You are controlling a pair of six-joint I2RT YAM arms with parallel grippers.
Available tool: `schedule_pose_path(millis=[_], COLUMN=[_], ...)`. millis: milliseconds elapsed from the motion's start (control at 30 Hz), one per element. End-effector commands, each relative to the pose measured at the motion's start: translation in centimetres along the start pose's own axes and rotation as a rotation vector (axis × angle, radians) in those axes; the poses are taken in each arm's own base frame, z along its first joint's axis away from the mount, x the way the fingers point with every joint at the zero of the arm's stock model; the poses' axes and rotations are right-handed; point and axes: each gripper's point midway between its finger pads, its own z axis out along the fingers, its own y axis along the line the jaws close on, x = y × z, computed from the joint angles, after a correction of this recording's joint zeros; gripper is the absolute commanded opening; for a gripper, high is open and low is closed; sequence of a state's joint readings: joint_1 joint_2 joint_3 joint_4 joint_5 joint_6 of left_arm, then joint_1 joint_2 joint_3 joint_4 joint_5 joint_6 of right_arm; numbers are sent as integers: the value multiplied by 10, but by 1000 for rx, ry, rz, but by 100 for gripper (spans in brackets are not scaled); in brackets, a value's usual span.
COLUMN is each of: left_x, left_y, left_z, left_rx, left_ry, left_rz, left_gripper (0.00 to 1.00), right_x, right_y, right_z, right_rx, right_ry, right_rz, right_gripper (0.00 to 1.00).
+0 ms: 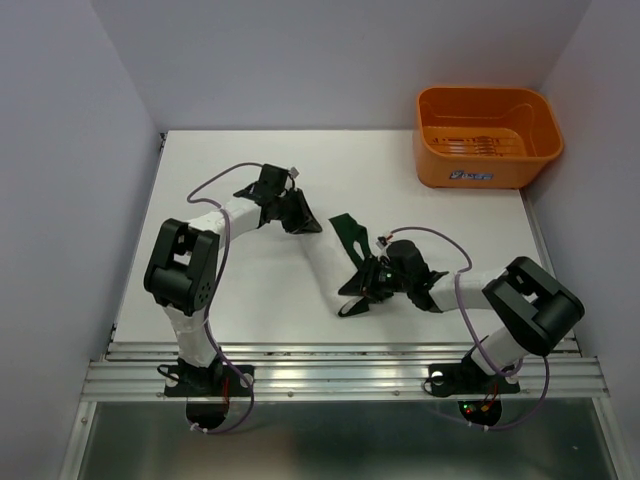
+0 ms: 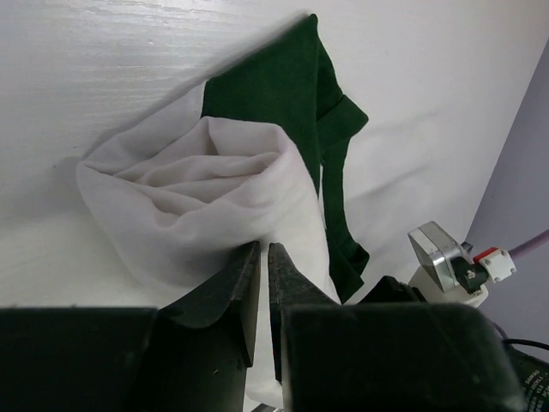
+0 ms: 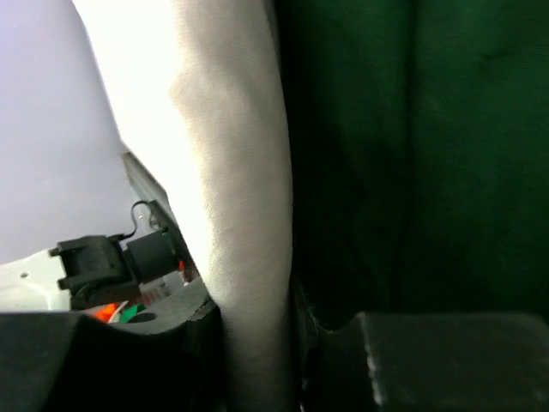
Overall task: Roll the t-shirts
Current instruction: Roll the T-shirt to the center of the board.
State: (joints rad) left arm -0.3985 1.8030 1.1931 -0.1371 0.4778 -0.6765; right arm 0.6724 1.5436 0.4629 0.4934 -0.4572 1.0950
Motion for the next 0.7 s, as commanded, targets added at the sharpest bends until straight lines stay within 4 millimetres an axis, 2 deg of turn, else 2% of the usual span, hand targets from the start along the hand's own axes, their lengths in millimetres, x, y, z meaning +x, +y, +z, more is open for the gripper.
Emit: schedule_pose_path(millis=[0, 33, 67, 100, 133, 200, 233, 333, 367, 467, 567, 600, 667], left_x=[-7, -7, -8, -9, -8, -11, -11, -15, -17, -18, -20, -22, -22], left_y=[-9, -10, -10, -11, -10, -15, -16, -19, -21, -22, -24, -28, -27], left_z=[10, 12, 16, 18, 22, 25, 27, 33, 36, 42, 50, 50, 54], left_rx=[33, 36, 34, 37, 34, 40, 41, 44, 46, 48, 46, 54, 55], left_ry=[7, 10, 15, 16, 24, 23, 25, 30, 31, 45, 58, 55, 63], left_rz=[44, 45, 46, 47, 49, 57, 56, 59, 64, 65, 77, 86, 88], left_gripper=[20, 20, 20, 20, 20, 20, 20, 20, 19, 19, 20, 20, 20], right_x=[-13, -17, -17, -19, -24, -23, -24, -23, -20, -27, -39, -42, -58], right_y=[-6, -3, -10, -9, -4, -6, -2, -5, -13, -16, -21, -15, -2], right_z=[-8, -9, -12, -14, -19, -24, -29, -39, -48, -64, -88, -93, -99], right_rx=[80, 87, 127, 137, 134, 162, 157, 207, 259, 331, 448, 448, 460], right_ry=[-70, -82, -90, -98, -124, -125, -133, -136, -140, -175, -238, -252, -306], right_rz=[-46, -59, -54, -63, -82, -84, -97, -114, -112, -157, -202, -214, -259], right_gripper=[39, 46, 50, 52, 60, 67, 70, 72, 72, 73, 71, 69, 59])
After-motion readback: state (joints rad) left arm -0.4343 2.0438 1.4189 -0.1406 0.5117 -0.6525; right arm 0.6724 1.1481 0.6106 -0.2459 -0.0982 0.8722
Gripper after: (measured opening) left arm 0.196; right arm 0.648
